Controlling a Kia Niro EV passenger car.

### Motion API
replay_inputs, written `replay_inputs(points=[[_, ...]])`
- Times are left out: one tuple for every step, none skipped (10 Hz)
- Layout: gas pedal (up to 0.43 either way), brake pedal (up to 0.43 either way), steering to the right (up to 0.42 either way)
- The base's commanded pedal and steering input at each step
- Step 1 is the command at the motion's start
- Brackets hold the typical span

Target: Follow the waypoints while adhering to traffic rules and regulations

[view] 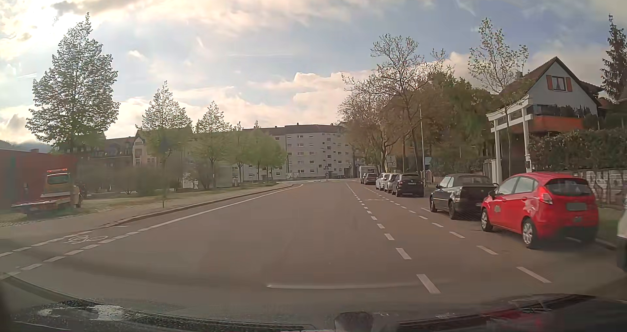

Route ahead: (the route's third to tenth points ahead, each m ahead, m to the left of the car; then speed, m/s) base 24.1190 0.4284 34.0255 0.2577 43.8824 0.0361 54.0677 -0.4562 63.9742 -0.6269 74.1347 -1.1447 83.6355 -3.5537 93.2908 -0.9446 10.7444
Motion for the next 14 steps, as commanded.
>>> replay_inputs(points=[[0.047,0.000,0.007],[0.047,0.000,0.010],[0.059,0.000,0.008],[0.059,0.000,0.006],[0.059,0.000,0.005],[0.059,0.000,0.005],[0.059,0.000,0.005],[0.059,0.000,0.005],[0.059,0.000,0.005],[0.059,0.000,0.004],[0.059,0.000,0.004],[0.059,0.000,0.004],[0.059,0.000,0.004],[0.047,0.000,0.004]])
